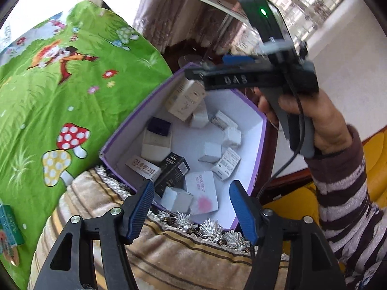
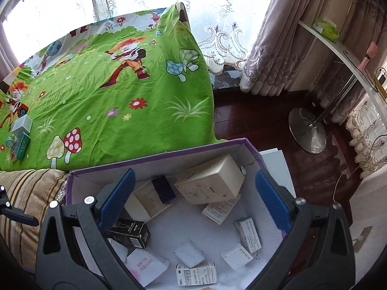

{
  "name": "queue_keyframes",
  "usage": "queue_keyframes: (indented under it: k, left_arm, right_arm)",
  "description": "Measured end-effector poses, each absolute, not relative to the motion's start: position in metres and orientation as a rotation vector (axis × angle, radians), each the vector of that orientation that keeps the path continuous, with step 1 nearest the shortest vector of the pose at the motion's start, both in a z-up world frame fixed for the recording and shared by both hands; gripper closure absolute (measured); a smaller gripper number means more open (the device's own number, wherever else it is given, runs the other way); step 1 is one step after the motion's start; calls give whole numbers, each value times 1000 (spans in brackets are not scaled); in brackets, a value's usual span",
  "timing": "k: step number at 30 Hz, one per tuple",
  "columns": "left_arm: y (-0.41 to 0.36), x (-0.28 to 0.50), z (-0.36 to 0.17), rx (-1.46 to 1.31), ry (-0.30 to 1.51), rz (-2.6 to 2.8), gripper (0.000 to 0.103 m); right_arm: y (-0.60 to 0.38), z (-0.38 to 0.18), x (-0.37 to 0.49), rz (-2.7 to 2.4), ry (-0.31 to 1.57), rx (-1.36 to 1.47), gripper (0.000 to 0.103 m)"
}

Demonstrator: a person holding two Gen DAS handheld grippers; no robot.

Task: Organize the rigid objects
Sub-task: 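Move both tools back over the remaining items on the bed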

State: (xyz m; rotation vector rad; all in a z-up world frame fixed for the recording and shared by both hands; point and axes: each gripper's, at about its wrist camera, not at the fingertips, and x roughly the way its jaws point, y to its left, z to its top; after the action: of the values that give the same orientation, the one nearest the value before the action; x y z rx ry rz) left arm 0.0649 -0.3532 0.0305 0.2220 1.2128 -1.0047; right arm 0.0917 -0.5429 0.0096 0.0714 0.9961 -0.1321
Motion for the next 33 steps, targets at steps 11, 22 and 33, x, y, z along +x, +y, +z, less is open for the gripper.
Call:
queue_keyframes:
  k: [11, 22, 33]
  left_arm:
    - [-309, 65, 198, 44, 1063, -962, 17]
    - [-302, 27, 251, 193, 993, -960, 17]
    - [-255, 29, 263, 119, 915, -939, 17]
  right_arm:
    - [-524, 35, 76, -128, 931, 115, 3]
    - [-493, 49, 87, -92, 922, 113, 3]
    - [-456, 69, 98, -43, 894, 100, 3]
